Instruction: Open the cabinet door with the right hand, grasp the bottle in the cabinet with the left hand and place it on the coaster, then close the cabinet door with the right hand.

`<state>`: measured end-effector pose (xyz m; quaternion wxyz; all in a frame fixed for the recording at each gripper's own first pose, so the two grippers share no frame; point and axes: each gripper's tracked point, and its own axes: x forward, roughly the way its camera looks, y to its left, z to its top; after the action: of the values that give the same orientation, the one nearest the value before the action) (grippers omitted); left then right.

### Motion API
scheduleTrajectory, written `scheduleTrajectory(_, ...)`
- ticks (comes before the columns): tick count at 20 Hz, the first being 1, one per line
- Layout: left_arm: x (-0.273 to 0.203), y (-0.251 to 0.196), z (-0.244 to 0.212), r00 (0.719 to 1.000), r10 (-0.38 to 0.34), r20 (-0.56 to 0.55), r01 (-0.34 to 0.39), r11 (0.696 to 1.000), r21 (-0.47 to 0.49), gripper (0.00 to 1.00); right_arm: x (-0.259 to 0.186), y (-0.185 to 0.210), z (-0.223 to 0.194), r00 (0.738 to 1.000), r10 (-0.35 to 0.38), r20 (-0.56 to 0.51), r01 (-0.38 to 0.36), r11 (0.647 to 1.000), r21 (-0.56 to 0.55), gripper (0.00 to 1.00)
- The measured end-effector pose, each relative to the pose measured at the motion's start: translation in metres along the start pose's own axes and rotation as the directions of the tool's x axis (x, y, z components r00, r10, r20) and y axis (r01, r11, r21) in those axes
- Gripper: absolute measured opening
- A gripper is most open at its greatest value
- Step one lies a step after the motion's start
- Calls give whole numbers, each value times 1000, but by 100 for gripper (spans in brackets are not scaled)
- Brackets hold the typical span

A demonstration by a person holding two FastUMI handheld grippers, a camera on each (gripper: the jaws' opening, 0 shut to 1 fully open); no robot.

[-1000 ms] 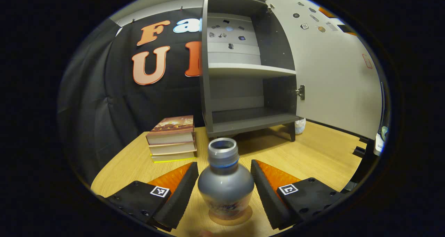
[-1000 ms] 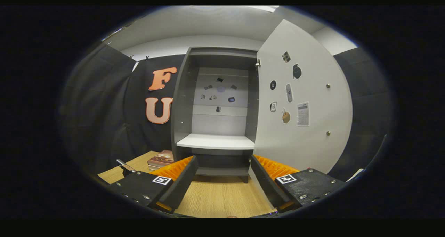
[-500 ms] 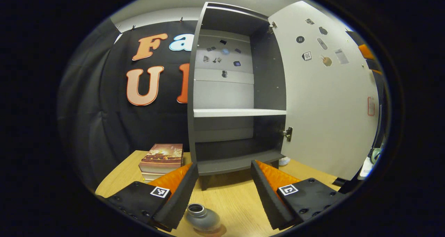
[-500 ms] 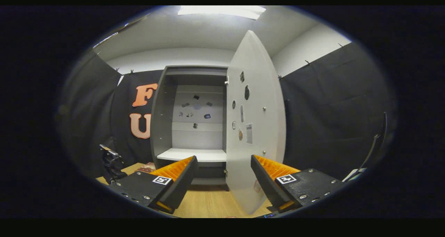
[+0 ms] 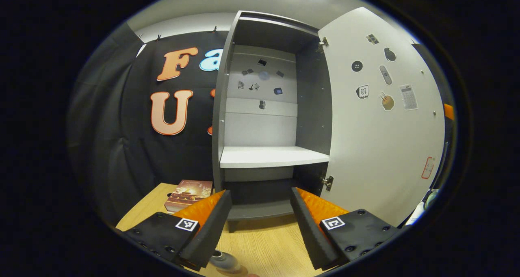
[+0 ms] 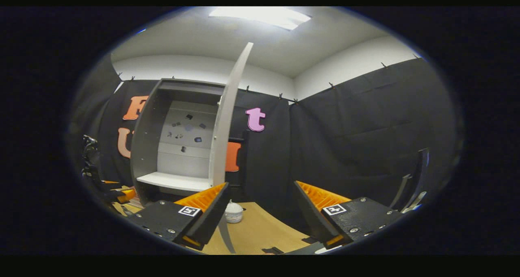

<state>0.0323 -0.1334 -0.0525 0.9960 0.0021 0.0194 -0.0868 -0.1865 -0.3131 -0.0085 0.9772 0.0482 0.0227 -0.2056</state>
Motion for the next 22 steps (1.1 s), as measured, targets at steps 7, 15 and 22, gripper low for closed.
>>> scheduleTrajectory(7,-12,1,31,1000,18,14,-17,998,-59,95,17,15,-16,987,155,-43,-151,984,96,96)
scheduleTrajectory(15,-29,40,54,995,83,48,-82,996,-29,95,2,109,-10,929,369,-35,-362,923,130,87)
scheduleTrajectory(22,-34,83,56,997,73,40,-72,997,-27,94,7,185,-3,896,443,-38,-437,893,109,83)
